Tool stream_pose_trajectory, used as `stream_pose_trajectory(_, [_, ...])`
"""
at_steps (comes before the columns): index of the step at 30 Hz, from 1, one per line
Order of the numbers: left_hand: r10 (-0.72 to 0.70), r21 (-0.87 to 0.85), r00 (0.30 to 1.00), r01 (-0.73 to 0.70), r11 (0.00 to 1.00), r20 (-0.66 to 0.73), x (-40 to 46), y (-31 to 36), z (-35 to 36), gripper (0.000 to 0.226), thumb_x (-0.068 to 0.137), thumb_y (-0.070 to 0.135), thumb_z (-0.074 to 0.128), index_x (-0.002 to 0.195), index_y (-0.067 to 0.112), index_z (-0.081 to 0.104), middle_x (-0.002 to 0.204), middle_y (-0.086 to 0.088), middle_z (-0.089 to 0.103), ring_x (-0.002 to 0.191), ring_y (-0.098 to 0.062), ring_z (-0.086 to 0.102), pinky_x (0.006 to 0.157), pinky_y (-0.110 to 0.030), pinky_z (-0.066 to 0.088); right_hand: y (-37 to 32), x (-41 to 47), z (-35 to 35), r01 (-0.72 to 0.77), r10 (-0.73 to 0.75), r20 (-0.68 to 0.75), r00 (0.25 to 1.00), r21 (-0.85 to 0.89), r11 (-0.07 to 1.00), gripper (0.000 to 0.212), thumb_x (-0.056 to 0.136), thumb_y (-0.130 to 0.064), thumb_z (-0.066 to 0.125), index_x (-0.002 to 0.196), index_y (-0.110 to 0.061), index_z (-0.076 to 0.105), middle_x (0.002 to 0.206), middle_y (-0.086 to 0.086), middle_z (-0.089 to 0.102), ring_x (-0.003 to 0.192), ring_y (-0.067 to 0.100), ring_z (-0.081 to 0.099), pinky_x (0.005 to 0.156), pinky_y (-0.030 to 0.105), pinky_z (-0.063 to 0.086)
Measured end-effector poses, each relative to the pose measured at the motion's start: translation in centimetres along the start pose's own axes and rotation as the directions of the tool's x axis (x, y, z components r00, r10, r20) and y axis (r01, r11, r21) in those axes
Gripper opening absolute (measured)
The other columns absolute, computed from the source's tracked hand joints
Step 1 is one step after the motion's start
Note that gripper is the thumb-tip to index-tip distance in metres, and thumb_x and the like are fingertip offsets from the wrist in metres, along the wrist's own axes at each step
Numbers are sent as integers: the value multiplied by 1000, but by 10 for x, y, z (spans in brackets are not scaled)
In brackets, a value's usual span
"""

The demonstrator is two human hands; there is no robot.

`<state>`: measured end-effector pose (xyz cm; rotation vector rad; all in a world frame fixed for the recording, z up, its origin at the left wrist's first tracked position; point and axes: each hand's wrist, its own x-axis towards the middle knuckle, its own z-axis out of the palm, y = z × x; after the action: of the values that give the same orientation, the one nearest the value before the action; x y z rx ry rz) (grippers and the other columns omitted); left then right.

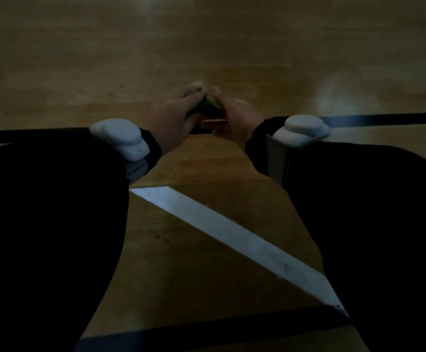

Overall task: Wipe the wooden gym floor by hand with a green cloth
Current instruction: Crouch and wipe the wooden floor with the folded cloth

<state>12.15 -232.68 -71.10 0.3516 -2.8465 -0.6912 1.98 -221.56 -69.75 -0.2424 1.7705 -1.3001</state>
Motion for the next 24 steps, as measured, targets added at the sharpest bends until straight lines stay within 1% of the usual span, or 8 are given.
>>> stream_pose_trajectory(3, [48,-30,998,-47,998,28,-20,-9,12,50,93,12,51,140,-1,41,140,-21,45,127,-38,45,107,-48,38,11,-4,11,-18,18,14,1000,-19,1000,35,93,-40,56,116,-14,58,117,6,63,107,21,62,88,32,48])
stream_pose_trajectory(8, [-1,-115,1000,0,993,-10,-23,-16,10,61,92,15,59,145,3,32,151,-17,31,140,-32,30,116,-39,27,-2,-9,23,-40,39,11,999,25,999,38,91,-25,62,125,-8,56,116,8,63,107,23,62,95,39,51])
stream_pose_trajectory(12, [-35,-153,998,42,987,46,-23,-27,-4,80,86,32,65,150,8,22,157,-13,17,144,-30,20,118,-39,21,-18,-8,40,-37,37,10,999,-4,999,32,94,-12,57,125,-7,55,115,10,63,102,23,63,84,39,56])
stream_pose_trajectory(14, [-55,-176,991,76,982,120,-24,-34,-8,81,86,41,62,151,13,20,159,-12,9,146,-28,14,119,-40,18,-20,-7,46,-42,42,5,999,-15,999,29,96,-8,51,125,-8,55,112,9,62,102,23,62,81,38,55])
stream_pose_trajectory(16, [-107,-275,983,145,951,147,-22,-42,-7,72,91,54,45,150,20,23,160,-10,4,146,-28,11,117,-37,16,-16,-2,46,-73,74,32,997,-30,997,29,97,-7,49,126,-10,54,110,8,61,103,23,60,86,40,54])
stream_pose_trajectory(18, [-209,-423,963,264,867,173,-23,-47,-4,72,87,59,32,150,25,22,160,-6,6,146,-23,13,113,-31,17,-12,1,46,-112,115,75,990,-40,993,25,98,-6,46,119,-15,56,103,5,61,100,22,59,86,40,53])
stream_pose_trajectory(21, [-358,-591,870,492,639,338,-31,-55,5,70,93,47,47,151,27,16,146,2,34,132,-16,37,106,-29,33,-1,14,41,-131,134,100,986,-35,991,24,98,-5,41,104,-20,58,98,2,57,96,20,56,84,38,52])
stream_pose_trajectory(24, [-499,-611,746,657,442,440,-42,-69,16,46,94,29,56,138,24,42,128,-4,51,111,-22,55,86,-34,52,12,32,41,-137,141,58,988,-66,988,27,96,-4,41,92,-22,60,99,1,56,101,22,54,85,38,51])
